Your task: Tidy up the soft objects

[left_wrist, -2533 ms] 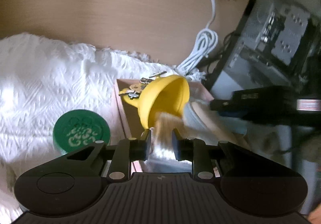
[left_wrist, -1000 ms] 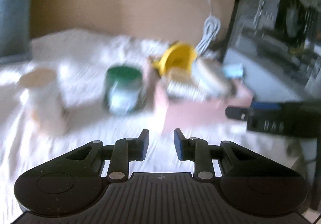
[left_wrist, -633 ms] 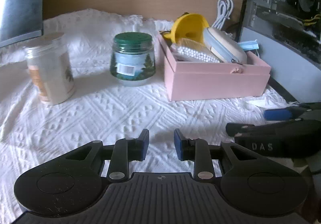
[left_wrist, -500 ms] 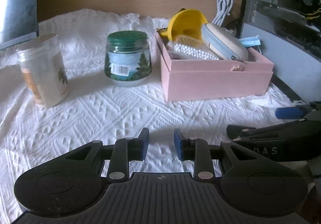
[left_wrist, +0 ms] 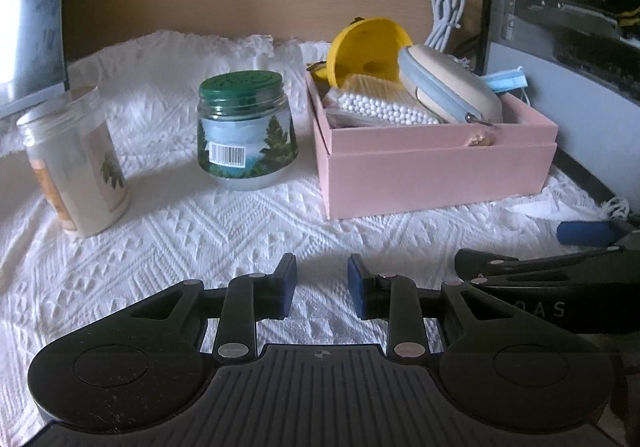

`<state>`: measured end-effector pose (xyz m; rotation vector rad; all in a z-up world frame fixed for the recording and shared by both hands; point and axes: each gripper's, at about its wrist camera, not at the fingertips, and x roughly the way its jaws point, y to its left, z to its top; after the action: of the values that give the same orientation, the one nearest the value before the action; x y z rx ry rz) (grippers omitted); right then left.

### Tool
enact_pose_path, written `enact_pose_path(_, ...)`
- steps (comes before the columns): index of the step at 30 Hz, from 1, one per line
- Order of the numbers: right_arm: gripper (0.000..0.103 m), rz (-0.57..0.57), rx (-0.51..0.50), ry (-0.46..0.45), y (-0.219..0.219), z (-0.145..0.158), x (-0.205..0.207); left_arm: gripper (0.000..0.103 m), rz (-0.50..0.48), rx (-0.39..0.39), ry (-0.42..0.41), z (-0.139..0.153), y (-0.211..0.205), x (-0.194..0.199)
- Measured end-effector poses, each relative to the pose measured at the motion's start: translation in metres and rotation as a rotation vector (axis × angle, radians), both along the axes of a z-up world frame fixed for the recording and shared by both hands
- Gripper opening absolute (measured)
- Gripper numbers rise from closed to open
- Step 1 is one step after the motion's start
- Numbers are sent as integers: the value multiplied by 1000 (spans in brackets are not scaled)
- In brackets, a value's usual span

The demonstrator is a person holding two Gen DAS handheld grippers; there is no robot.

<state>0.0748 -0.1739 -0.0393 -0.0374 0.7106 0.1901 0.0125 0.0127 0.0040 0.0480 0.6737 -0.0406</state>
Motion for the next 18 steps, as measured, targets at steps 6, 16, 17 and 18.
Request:
enact_pose_path(6, 103, 0, 0, 0, 0, -1, 0, 31, 4, -17, 4, 0, 2, -3)
enact_pose_path(16, 103, 0, 0, 0, 1, -1, 0, 31, 6, -26, 4, 1, 3, -3)
enact_pose_path(17, 103, -1, 0, 0, 1, -1, 0, 31, 6, -26, 4, 1, 3, -3)
enact_pose_path(18, 103, 0, 0, 0, 1, -1, 0, 31, 6, -26, 4, 1, 3, -3)
